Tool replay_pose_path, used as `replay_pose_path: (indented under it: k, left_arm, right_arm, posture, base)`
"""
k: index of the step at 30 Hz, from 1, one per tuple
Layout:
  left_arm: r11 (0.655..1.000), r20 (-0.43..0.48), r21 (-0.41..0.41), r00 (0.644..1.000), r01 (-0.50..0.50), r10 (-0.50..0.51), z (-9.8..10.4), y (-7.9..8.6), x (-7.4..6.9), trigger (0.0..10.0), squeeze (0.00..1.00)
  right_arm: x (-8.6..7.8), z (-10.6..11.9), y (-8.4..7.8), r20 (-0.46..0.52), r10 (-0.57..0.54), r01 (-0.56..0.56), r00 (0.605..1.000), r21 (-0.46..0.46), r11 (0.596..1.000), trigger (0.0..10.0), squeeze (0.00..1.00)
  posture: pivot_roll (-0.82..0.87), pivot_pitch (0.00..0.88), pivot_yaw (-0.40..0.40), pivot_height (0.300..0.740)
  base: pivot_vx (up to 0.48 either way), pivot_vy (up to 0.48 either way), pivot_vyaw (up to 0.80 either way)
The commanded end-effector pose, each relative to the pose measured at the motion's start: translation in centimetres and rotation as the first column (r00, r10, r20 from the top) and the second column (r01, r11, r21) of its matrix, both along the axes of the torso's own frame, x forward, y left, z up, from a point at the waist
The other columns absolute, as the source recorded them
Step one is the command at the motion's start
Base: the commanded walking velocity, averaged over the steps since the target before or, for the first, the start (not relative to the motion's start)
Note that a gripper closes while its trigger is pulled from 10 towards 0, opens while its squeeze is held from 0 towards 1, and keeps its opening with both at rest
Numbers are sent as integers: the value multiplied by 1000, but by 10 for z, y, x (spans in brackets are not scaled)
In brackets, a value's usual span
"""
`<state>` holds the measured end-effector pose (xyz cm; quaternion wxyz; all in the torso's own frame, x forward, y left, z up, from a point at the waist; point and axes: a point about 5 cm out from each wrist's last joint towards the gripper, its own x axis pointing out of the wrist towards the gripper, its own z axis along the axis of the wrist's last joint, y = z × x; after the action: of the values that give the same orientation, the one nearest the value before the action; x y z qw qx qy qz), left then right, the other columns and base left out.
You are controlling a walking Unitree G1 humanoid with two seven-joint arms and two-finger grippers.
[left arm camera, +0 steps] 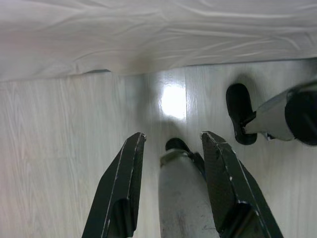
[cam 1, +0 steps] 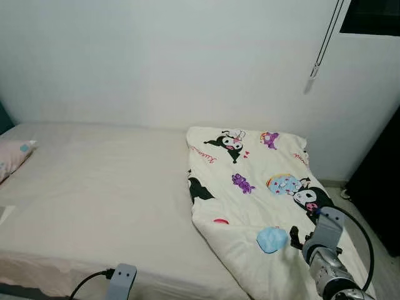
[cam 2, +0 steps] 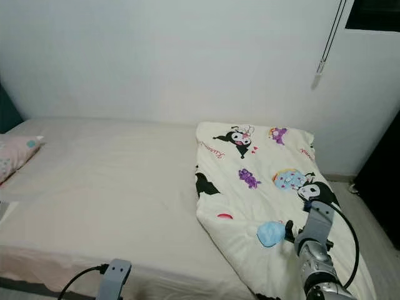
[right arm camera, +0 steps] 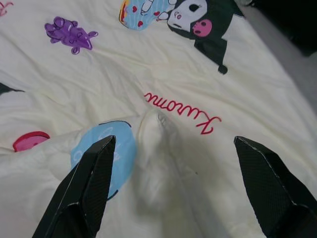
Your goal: Clean up the room
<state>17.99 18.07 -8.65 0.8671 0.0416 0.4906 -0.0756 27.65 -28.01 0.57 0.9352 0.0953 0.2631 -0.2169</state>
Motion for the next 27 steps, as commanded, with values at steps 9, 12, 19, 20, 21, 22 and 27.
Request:
replay_pose_path:
  k: [9,12,19,20,21,22,27]
  left_arm:
    - [1000,-15,9,1000,-6,6,-1,6,-4,10000,0]
    - [1000,-17,9,1000,-3,3,-2,6,-5,10000,0]
    - [1000,-22,16,1000,11,-11,-2,6,-6,10000,0]
    - [1000,-22,17,1000,13,-12,-2,7,-7,10000,0]
    - [1000,-23,18,1000,13,-13,-2,7,-7,10000,0]
    - [1000,-23,18,1000,13,-13,-2,7,-7,10000,0]
    - [999,-33,30,999,15,-14,-4,12,-12,10000,0]
  right_arm:
    - [6,3,5,94,-50,36,994,144,989,10000,0]
    - [11,10,7,191,-65,23,979,215,976,10000,0]
    - [15,14,12,243,24,-72,970,191,979,10000,0]
    - [10,9,9,170,45,-66,984,122,990,10000,0]
    - [7,6,6,119,55,-64,991,72,995,10000,0]
    - [7,6,6,119,55,-64,991,72,995,10000,0]
    - [-6,9,-21,120,-98,98,988,10,995,10000,0]
  posture:
    - [-10,0,-3,615]
    - [-11,0,-2,610]
    - [-5,21,5,610]
    - [-1,25,4,610]
    - [3,28,5,610]
    - [3,28,5,610]
    - [24,56,9,610]
  base:
    - [0,0,0]
    - [0,0,0]
    - [0,0,0]
    - [0,0,0]
    - [0,0,0]
    - [0,0,0]
    - [0,0,0]
